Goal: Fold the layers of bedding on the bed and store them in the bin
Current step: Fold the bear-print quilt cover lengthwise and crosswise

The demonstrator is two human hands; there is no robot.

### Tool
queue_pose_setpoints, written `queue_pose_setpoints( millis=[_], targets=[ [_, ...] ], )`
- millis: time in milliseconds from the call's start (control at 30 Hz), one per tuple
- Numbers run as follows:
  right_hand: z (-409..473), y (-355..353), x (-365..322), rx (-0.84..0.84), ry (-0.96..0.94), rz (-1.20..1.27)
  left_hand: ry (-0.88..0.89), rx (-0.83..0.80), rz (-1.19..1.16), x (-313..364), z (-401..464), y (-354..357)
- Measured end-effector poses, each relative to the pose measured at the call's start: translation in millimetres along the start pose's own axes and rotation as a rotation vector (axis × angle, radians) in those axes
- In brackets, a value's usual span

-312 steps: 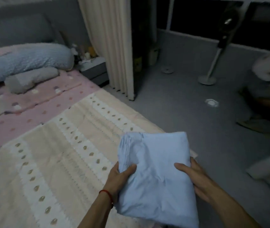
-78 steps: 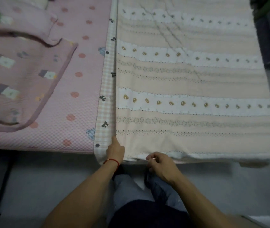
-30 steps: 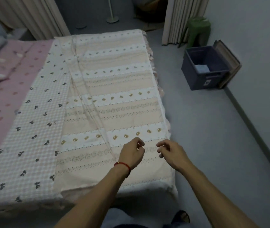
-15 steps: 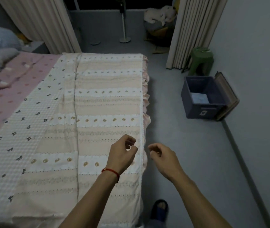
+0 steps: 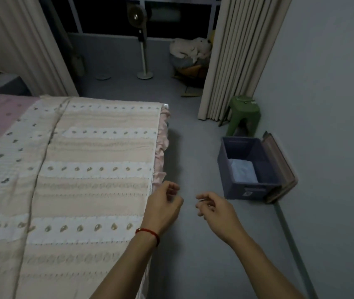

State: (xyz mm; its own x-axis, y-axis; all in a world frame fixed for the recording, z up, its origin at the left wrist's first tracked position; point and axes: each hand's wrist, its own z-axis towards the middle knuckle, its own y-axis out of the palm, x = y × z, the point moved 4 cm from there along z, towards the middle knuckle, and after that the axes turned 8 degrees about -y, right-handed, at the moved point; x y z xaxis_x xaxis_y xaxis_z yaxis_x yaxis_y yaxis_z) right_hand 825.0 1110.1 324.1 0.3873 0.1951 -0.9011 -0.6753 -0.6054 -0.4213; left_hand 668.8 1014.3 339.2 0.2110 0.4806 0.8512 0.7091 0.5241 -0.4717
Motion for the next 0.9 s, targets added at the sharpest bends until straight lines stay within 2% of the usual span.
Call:
queue_pose_setpoints(
  millis=[133, 233, 300, 500, 700, 900],
  targets=[
    [113.8, -16.4, -7.3, -0.063, -0.071, 0.070, -0.058, 0.018, 0.006, 39.9, 90.7, 11.1],
    [197.9, -51.1, -5.9, -0.119, -0.145, 0.071, 0.049, 0.185, 0.032, 100.9, 155.6, 23.6],
    [249.8, -78.8, -10.6, -0.146, -0.173, 0.061, 0.083, 0.234, 0.032, 143.6, 188.0, 25.9],
    [425.4, -130.8, -46.0, -0.204, -0.253, 0.067, 0.011, 0.302, -0.014, 221.8, 316.2, 20.6],
    [586.0, -132.4, -51.8, -0.251, -0.269, 0.071, -0.100, 0.213, -0.306, 242.9, 481.2, 35.9],
    [754.9, -127.7, -74.0, -0.225, -0.209, 0.057, -0.139, 0.120, -0.287, 257.8, 670.1, 30.6]
  ],
)
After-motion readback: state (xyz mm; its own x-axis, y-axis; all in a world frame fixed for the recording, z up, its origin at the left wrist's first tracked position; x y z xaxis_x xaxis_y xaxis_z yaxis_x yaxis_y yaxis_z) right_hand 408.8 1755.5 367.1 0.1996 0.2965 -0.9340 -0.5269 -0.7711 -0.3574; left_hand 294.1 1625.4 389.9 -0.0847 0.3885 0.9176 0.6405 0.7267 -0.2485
